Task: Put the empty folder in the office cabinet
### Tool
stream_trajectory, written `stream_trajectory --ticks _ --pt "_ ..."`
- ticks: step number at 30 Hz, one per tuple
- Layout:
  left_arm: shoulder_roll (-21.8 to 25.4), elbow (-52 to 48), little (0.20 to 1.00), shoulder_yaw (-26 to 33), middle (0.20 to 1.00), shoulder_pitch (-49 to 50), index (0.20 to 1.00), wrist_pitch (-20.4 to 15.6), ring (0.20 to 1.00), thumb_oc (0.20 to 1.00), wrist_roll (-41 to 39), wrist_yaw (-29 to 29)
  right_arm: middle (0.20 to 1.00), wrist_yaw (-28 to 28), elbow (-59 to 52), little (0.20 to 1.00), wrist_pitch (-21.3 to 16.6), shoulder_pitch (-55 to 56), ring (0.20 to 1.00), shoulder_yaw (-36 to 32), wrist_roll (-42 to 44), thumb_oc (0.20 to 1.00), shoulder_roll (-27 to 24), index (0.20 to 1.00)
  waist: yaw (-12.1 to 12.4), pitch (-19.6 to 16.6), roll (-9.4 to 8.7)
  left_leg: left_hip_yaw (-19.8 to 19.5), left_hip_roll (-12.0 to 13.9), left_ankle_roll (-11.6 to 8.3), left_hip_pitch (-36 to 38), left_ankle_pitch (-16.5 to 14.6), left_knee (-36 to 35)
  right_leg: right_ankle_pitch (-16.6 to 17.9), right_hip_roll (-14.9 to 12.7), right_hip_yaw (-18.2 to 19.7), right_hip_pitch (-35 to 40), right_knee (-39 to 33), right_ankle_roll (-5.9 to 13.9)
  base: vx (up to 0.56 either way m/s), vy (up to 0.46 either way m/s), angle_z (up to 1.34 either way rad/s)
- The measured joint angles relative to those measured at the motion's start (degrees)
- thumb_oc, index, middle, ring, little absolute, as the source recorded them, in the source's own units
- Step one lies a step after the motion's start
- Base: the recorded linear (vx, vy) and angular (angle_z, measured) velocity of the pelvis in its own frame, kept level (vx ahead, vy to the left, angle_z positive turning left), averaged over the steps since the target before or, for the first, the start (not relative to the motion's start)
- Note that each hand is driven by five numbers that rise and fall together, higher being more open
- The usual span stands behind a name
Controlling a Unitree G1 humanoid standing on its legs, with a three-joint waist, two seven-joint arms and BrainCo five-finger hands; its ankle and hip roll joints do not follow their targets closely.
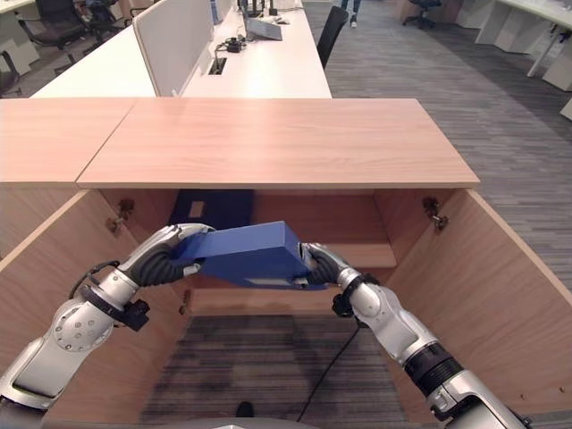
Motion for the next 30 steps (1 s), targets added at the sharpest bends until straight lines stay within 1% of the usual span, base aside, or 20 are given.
stream_trajectory --ticks 5,12,13,14,15,16,17,18,19,20,21,22,23,24,26,27,28,30 --pt "0.12 0.13 0.2 0.04 0.2 0.01 0.2 1.35 0.2 0.2 -1.3 -0.01 0.2 0.03 1.33 0.2 -0.07 0.0 0.2 1.37 2.2 0.2 0.9 0.2 0.06 -0.02 -0.08 -0.02 0.0 0.0 0.0 0.0 0.0 0.01 0.0 -0.02 0.01 0.01 0.0 0.0 0.0 0.0" --pt "0.24 0.39 0.2 0.2 0.2 0.02 0.2 1.48 0.2 0.2 -2.16 0.0 0.2 1.27 1.66 0.2 -0.06 -0.99 0.2 1.73 2.05 0.2 0.61 0.2 0.1 -0.15 -0.28 -0.06 -0.01 0.0 0.0 0.0 0.0 0.01 0.0 -0.08 0.04 0.05 0.0 0.0 0.0 0.0" --pt "0.25 0.62 0.266 0.16 0.266 0.1 0.266 1.47 0.266 0.266 -2.41 -0.02 0.2 1.45 1.7 0.2 -0.04 -1.01 0.2 1.78 2.05 0.2 0.59 0.2 0.24 -0.15 -0.29 -0.07 -0.01 0.0 0.0 0.0 0.0 0.01 0.0 -0.1 0.07 0.07 0.01 0.0 0.0 0.0" --pt "0.21 0.86 1.0 0.14 1.0 0.8 1.0 1.48 1.0 1.0 -3.07 -0.08 0.2 1.95 1.77 0.2 0.05 -1.03 0.2 2.12 2.05 0.2 0.42 0.2 0.17 -0.16 -0.33 -0.07 -0.02 0.0 0.02 0.0 0.0 0.01 0.0 -0.1 0.07 0.17 0.01 0.0 0.0 0.0" --pt "-0.03 0.87 1.0 -0.1 1.0 0.83 1.0 1.46 1.0 1.0 -4.57 -0.2 0.2 2.89 1.96 0.2 0.06 -1.04 0.2 2.75 2.13 0.2 0.16 0.2 0.26 -0.19 -0.43 -0.09 -0.02 0.0 0.01 0.0 0.0 0.01 0.0 -0.12 0.08 0.11 0.01 0.0 0.0 0.0" --pt "-0.57 0.81 1.0 -1.06 1.0 0.82 1.0 0.65 1.0 1.0 -6.28 -0.2 0.2 4.23 1.95 0.2 0.02 -1.14 0.2 3.95 2.04 0.2 0.18 0.2 0.29 -0.23 -0.49 -0.1 -0.01 0.0 0.02 0.0 0.0 0.0 0.0 -0.14 0.1 0.03 0.01 0.0 0.0 0.0" --pt "-2.5 0.67 1.0 -2.2 1.0 1.68 1.0 -0.4 1.0 1.0 -7.63 -0.76 0.2 6.41 1.96 0.2 -0.08 -0.89 0.2 7.43 1.94 0.2 0.67 0.2 0.26 -0.21 -0.46 -0.09 -0.02 0.0 0.01 0.0 -0.01 0.0 0.0 -0.13 0.11 0.03 0.02 0.0 -0.033 0.0" --pt "-3.8 1.16 1.0 -1.73 1.0 4.47 1.0 -0.51 1.0 1.0 -8.3 -1.24 0.2 7.75 1.93 0.2 -0.26 0.31 0.2 8.45 1.87 0.2 0.98 0.2 0.21 -0.2 -0.45 -0.1 -0.02 0.0 -0.02 0.0 -0.01 -0.01 -0.01 -0.13 0.08 0.03 0.02 -0.01 -0.032 0.0" --pt "-5.15 2.04 1.0 -0.89 1.0 6.55 1.0 -0.52 1.0 1.0 -9.57 -1.36 0.2 7.92 1.94 0.2 -0.44 1.52 0.2 8.29 1.88 0.2 1.06 0.2 0.2 -0.16 -0.38 -0.1 -0.04 -0.01 -0.03 0.0 -0.01 -0.01 -0.02 -0.14 0.07 0.02 0.02 -0.02 -0.033 0.01" --pt "-10.01 6.26 1.0 2.15 1.0 11.66 1.0 0.33 1.0 1.0 -12.25 -2.31 0.2 8.58 1.97 0.2 -0.25 4.58 0.2 7.43 1.0 0.2 0.94 0.2 0.16 -0.15 -0.24 -0.18 -0.08 -0.01 -0.07 0.0 -0.01 -0.03 -0.06 -0.19 0.04 -0.02 0.01 -0.01 -0.031 0.04" --pt "-11.3 8.47 1.0 3.04 1.0 13.17 1.0 1.66 1.0 1.0 -12.73 -2.4 0.2 8.73 2.09 0.2 0.16 5.98 0.2 7.15 0.79 0.2 0.67 0.2 0.24 -0.15 -0.26 -0.33 -0.08 -0.01 -0.11 0.0 0.0 -0.04 -0.05 -0.32 0.02 -0.03 -0.02 -0.01 -0.048 0.08" --pt "-11.43 10.12 1.0 3.14 1.0 13.3 1.0 3.01 1.0 1.0 -13.42 -2.45 0.2 8.87 2.37 0.2 0.87 6.49 0.2 7.29 -0.08 0.2 0.37 0.2 0.48 -0.15 -0.27 -0.59 -0.07 -0.02 -0.22 0.02 0.0 -0.05 -0.01 -0.58 0.0 -0.03 -0.05 -0.01 -0.051 0.14" --pt "-11.6 10.99 1.0 3.82 1.0 14.67 1.0 3.16 1.0 1.0 -13.61 -2.59 0.2 9.38 2.77 0.2 1.22 7.06 0.2 6.56 -1.4 0.2 0.17 0.2 0.85 -0.24 -0.21 -0.88 -0.06 -0.07 -0.65 0.06 -0.03 -0.14 0.06 -0.95 -0.23 -0.01 0.03 -0.01 -0.058 0.15" --pt "-13.76 12.54 1.0 6.58 1.0 16.27 1.0 2.91 1.0 1.0 -13.6 -2.66 0.2 9.64 2.82 0.2 0.98 8.89 0.2 3.88 -1.38 0.2 0.24 0.2 0.81 -0.32 -0.07 -1.11 -0.07 -0.1 -0.97 0.08 -0.02 -0.27 0.05 -1.18 -0.48 -0.03 0.24 -0.01 -0.05 0.12" --pt "-15.55 14.38 1.0 8.56 1.0 17.23 1.0 3.23 1.0 1.0 -13.59 -2.38 0.2 9.7 2.86 0.2 1.08 10.21 0.2 2.49 -1.45 0.2 0.15 0.2 0.73 -0.3 -0.05 -1.23 -0.11 -0.09 -1.02 0.09 -0.01 -0.26 0.04 -1.31 -0.49 -0.02 0.23 -0.01 -0.035 0.08" --pt "-16.05 17.18 1.0 9.64 1.0 18.07 1.0 4.9 1.0 1.0 -13.32 -1.8 0.2 9.76 3.81 0.2 1.67 11.34 0.2 1.67 -2.82 0.2 0.03 0.2 0.84 -0.35 -0.2 -1.6 -0.15 -0.11 -1.05 0.11 -0.01 -0.26 0.03 -1.65 -0.43 -0.03 0.22 -0.01 -0.031 0.1" --pt "-15.79 17.48 1.0 9.63 1.0 18.27 1.0 5.56 1.0 1.0 -13.09 -1.77 0.2 10.05 4.06 0.2 2.32 11.38 0.2 1.67 -3.28 0.2 -0.18 0.2 1.14 -0.31 -0.24 -1.74 -0.15 -0.16 -1.16 0.14 -0.02 -0.3 0.06 -1.8 -0.48 -0.02 0.2 -0.02 -0.051 0.11" --pt "-16.16 18.48 1.0 9.58 1.0 18.49 1.0 5.54 1.0 1.0 -13.0 -1.74 0.2 10.06 4.11 0.2 2.36 11.77 0.2 1.21 -3.57 0.2 -0.39 0.2 1.47 -0.28 -0.15 -1.87 -0.17 -0.21 -1.22 0.18 -0.02 -0.3 0.05 -1.98 -0.5 -0.03 0.2 -0.02 -0.072 0.06"
